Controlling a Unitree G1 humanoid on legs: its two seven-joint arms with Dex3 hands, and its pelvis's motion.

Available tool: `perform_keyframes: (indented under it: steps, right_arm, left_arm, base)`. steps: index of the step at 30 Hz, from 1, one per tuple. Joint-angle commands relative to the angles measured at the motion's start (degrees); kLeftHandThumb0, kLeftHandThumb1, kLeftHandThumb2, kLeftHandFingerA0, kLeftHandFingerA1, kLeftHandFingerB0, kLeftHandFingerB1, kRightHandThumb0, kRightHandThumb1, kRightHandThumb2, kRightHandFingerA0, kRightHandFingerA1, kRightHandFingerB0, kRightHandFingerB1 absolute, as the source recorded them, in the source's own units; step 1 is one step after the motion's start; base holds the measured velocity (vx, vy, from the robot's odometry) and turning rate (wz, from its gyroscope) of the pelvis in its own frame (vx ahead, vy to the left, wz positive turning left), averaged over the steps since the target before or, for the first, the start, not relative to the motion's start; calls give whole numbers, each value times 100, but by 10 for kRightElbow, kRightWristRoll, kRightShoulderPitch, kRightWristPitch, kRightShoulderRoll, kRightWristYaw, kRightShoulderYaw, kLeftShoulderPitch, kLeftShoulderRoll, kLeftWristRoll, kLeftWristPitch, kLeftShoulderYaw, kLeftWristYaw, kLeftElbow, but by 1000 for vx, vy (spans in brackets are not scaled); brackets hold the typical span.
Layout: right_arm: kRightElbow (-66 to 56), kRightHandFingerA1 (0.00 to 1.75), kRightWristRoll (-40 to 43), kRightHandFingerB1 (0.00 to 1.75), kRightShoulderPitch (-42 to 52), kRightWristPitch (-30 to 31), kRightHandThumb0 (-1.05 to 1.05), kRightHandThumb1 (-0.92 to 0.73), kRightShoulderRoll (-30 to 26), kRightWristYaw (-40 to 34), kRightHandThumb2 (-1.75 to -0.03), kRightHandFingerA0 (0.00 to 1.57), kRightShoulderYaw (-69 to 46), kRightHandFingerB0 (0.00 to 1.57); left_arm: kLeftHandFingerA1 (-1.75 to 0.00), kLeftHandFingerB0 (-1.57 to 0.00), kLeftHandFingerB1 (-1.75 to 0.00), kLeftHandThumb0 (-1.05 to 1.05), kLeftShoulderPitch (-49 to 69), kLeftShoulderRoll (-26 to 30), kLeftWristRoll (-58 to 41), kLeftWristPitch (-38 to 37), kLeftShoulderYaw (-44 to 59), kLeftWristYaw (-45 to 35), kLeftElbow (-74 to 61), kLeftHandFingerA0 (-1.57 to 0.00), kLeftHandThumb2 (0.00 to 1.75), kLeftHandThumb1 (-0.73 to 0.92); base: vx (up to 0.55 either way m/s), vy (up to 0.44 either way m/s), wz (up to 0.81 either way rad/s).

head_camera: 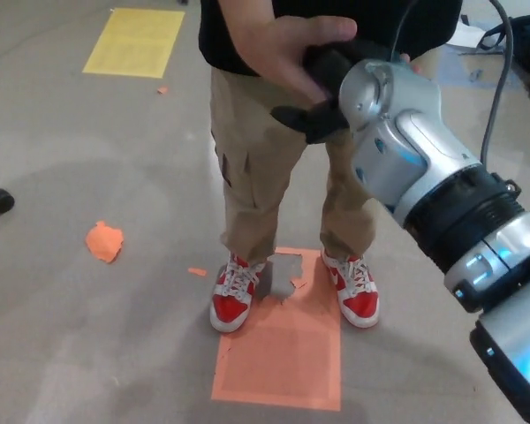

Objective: The robot extends its right arm to grab a person's hand and shakes it

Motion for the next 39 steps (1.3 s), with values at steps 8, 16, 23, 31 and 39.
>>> perform_keyframes:
  steps: [8, 16, 23, 31, 39]
  right_arm:
    - [39, 91, 33, 37, 76, -162, -25, -72, -21, -157, -61, 87, -66, 39]
    - [-387, 74, 32, 38, 121, -137, -21, -83, -46, -143, -64, 92, -151, 47]
    - [-517, 62, 40, 41, 134, -137, -17, -80, -35, -145, -64, 104, -188, 55]
    - [-392, 60, 27, 42, 178, -138, -15, -77, -29, -151, -63, 101, -157, 53]
    - [-42, 60, 33, 45, 142, -205, -17, -68, -6, -194, -60, 95, -130, 57]
  left_arm:
    - [-32, -6, -26, -74, 6, 16, -7, 0, 6, -12, 0, -6, 100, 72]
    - [-31, -4, -29, -71, 3, 11, -16, -8, 16, -10, 8, -3, 97, 68]
    - [-29, -6, -26, -76, -10, 20, 2, -10, 3, -7, 10, -3, 101, 72]
    - [-41, -2, -32, -66, -9, 17, -12, -16, 15, -14, 7, -3, 98, 68]
    - [-41, -5, -33, -68, -19, 17, 8, -13, 2, 1, 7, -2, 101, 70]
  base:
    - [0, 0, 0]
    - [0, 0, 0]
    - [0, 0, 0]
    - [0, 0, 0]
    - [0, 0, 0]
